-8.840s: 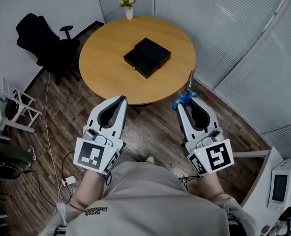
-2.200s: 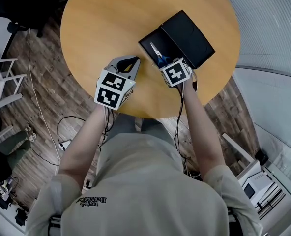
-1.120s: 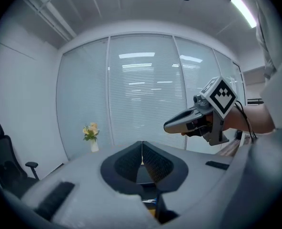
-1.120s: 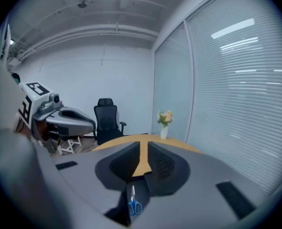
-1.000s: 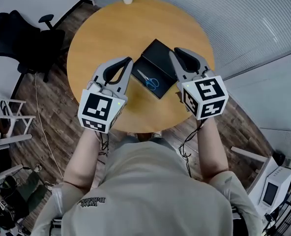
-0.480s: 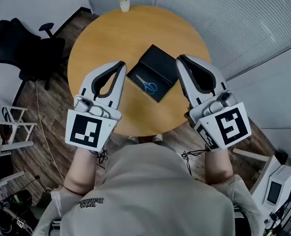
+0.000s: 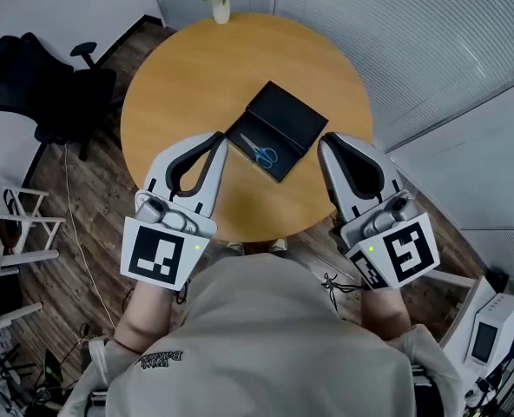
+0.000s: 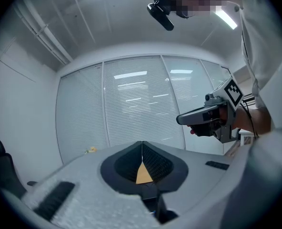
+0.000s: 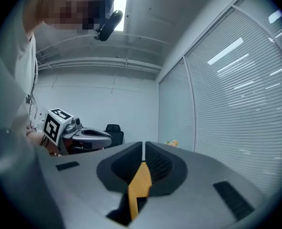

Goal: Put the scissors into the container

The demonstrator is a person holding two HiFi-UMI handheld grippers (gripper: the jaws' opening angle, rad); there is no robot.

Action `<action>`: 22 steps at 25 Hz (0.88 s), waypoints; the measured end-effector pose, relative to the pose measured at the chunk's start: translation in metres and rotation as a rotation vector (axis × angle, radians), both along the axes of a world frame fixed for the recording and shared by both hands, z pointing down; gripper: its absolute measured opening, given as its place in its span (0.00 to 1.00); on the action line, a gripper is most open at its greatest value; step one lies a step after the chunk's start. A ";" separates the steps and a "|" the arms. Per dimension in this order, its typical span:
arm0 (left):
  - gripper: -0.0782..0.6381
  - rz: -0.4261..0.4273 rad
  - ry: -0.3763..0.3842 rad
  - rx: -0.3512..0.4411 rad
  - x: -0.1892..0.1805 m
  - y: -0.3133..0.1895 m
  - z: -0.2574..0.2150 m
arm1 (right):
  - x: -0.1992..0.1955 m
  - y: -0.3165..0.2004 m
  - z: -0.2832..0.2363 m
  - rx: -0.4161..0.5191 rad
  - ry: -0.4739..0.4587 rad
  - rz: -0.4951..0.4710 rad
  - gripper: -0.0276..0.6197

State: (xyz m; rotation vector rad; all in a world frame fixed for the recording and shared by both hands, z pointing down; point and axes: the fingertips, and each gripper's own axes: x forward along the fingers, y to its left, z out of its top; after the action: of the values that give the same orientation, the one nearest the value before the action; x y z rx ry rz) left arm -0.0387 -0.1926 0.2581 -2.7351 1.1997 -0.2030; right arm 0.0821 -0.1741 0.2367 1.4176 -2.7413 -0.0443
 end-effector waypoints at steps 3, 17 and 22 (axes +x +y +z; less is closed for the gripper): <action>0.14 0.003 0.003 -0.016 0.001 0.005 0.004 | -0.001 0.006 0.004 -0.005 -0.002 -0.003 0.10; 0.14 0.010 0.004 -0.025 -0.002 0.010 0.005 | -0.011 0.009 0.001 0.011 0.019 -0.024 0.09; 0.14 0.018 0.006 -0.033 -0.001 0.012 0.007 | -0.013 0.010 0.000 0.014 0.028 -0.025 0.09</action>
State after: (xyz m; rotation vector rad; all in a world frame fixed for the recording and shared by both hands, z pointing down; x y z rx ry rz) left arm -0.0398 -0.1804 0.2654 -2.7752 1.1836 -0.2140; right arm 0.0687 -0.1637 0.2363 1.3756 -2.7421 -0.0840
